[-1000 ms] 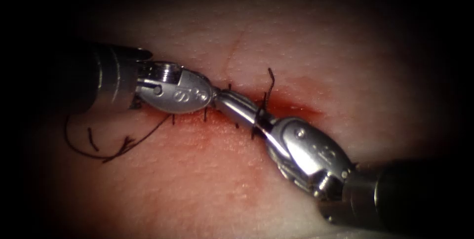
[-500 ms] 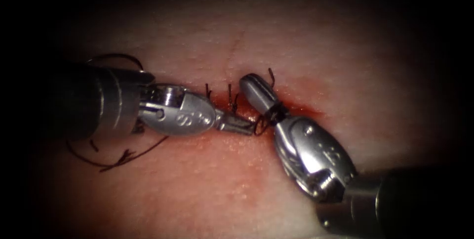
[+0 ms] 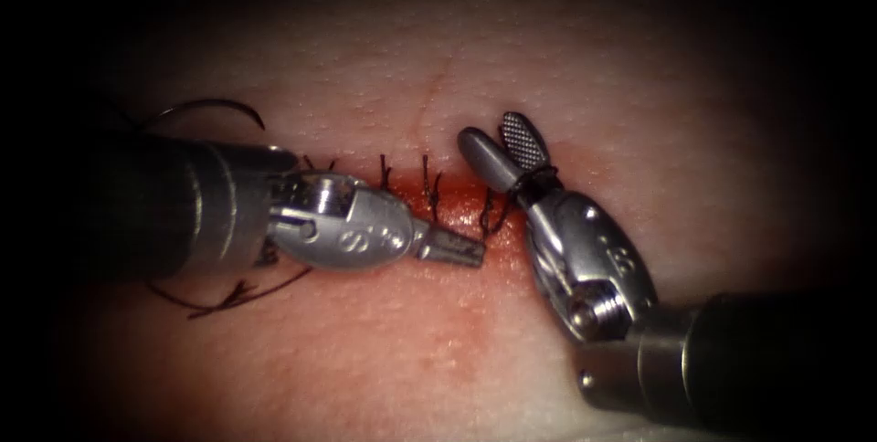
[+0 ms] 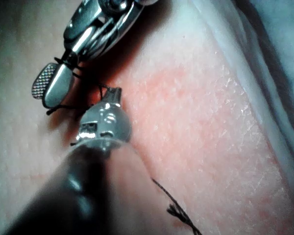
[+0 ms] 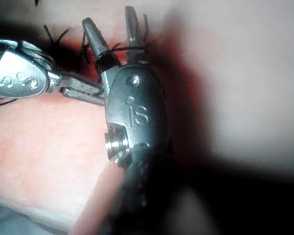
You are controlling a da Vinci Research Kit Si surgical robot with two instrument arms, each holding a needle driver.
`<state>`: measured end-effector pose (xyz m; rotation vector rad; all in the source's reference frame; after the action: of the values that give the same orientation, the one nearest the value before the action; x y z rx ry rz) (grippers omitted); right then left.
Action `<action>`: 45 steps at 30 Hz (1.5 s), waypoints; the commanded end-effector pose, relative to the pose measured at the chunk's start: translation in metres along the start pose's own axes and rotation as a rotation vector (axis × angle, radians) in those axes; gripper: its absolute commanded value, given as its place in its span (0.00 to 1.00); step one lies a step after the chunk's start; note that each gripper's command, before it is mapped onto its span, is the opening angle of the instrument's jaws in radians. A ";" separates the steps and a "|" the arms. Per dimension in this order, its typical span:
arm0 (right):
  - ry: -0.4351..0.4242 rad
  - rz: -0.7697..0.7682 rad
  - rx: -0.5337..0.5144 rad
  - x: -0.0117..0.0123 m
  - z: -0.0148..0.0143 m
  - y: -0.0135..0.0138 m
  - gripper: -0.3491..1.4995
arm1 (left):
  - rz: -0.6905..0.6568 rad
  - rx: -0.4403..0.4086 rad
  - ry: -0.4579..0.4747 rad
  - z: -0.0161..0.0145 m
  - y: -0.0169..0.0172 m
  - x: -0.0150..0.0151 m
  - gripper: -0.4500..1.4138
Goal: Wound Closure
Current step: Grip the tail end of the suture with the right hand.
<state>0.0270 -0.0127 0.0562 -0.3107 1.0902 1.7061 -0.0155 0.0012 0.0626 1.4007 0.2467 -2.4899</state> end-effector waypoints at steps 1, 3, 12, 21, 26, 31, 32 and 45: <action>-0.009 0.000 -0.003 -0.0008 0.0006 -0.0002 0.64 | 0.000 0.000 0.000 0.0007 -0.0003 -0.0002 0.00; -0.012 0.002 -0.005 -0.0009 0.0009 0.0002 0.67 | 0.000 0.000 0.000 0.0007 -0.0003 -0.0001 0.00; -0.039 -0.004 -0.020 -0.0018 0.0019 0.0018 0.67 | -0.008 0.001 0.002 0.0010 -0.0006 0.0000 0.00; -0.095 0.021 -0.008 -0.0039 0.0031 0.0016 0.59 | -0.007 0.000 0.003 0.0009 -0.0005 -0.0001 0.00; -0.095 0.023 -0.007 -0.0038 0.0031 0.0015 0.52 | -0.004 -0.003 0.005 0.0006 -0.0003 -0.0002 0.00; -0.082 0.028 -0.004 -0.0034 0.0029 0.0016 0.51 | -0.003 -0.003 0.006 0.0008 -0.0003 -0.0004 0.00; -0.082 0.028 -0.004 -0.0033 0.0029 0.0016 0.51 | -0.002 -0.003 0.006 0.0009 -0.0002 -0.0004 0.00; -0.088 0.029 -0.017 -0.0034 0.0029 0.0017 0.00 | 0.001 -0.004 0.006 0.0007 0.0001 -0.0005 0.00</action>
<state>0.0272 -0.0124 0.0604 -0.2314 1.0173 1.7394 -0.0153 0.0008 0.0629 1.4063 0.2543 -2.4841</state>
